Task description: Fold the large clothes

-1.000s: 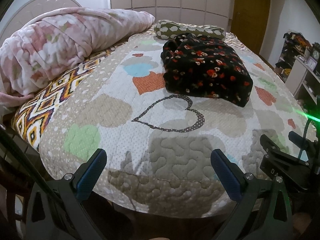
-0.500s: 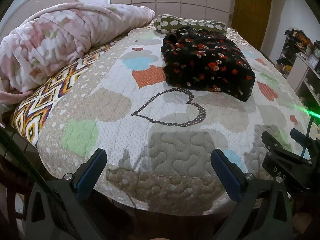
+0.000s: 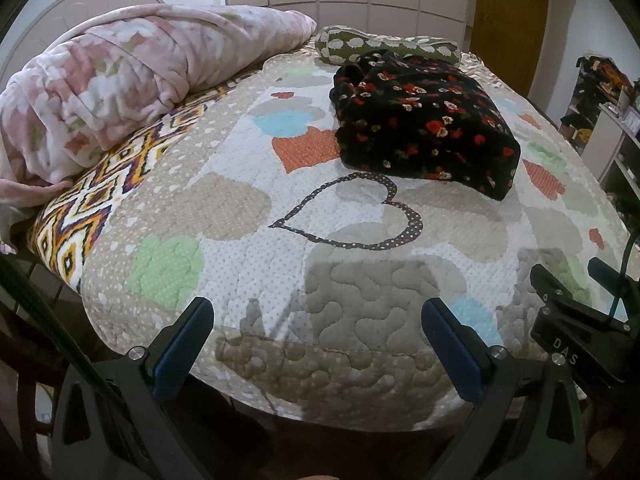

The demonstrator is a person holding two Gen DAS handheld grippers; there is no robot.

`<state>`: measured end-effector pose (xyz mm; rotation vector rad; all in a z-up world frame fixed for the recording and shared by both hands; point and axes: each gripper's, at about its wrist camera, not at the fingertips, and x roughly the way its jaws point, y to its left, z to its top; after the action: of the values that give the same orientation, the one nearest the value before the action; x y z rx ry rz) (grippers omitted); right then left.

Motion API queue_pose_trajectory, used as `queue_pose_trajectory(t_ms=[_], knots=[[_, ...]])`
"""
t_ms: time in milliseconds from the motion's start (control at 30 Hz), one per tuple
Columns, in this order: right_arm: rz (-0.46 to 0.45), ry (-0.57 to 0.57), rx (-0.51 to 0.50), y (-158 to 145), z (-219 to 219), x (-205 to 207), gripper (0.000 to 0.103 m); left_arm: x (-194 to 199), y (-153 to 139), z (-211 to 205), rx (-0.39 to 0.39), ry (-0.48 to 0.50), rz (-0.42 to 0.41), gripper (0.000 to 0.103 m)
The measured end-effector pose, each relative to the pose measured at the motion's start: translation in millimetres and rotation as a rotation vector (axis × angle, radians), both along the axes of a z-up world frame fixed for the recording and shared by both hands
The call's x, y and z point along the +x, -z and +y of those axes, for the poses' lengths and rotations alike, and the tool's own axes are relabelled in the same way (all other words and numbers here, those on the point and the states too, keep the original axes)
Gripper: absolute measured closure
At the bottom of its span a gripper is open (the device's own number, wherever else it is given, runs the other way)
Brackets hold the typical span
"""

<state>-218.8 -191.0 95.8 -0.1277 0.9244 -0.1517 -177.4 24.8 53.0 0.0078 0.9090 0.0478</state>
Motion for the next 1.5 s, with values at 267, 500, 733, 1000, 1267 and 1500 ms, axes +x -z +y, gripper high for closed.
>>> queue_pose_trajectory(t_ms=[267,500,733,1000,1267,1500], knots=[[0.0,-0.001,-0.001,-0.1,0.4,-0.2,0.02,-1.2,1.3,-2.2,0.015,0.001,0.004,0.0],[0.006,-0.015,-0.002,1.1,3.9,0.4,0.02,-0.9,3.4,-2.8,0.014,0.001,0.02,0.0],[0.005,-0.014,0.001,0.9,3.7,0.2,0.02,-0.3,4.0,-3.4,0.009,0.007,0.024,0.0],[0.006,-0.015,-0.001,1.0,4.2,0.3,0.02,2.4,7.7,-2.3,-0.009,0.018,0.042,0.0],[0.007,-0.016,-0.001,1.3,5.1,0.4,0.02,2.8,8.5,-1.0,-0.009,0.011,0.048,0.0],[0.007,-0.015,0.0,1.5,5.1,0.5,0.02,3.0,8.6,-1.0,-0.008,0.011,0.05,0.0]])
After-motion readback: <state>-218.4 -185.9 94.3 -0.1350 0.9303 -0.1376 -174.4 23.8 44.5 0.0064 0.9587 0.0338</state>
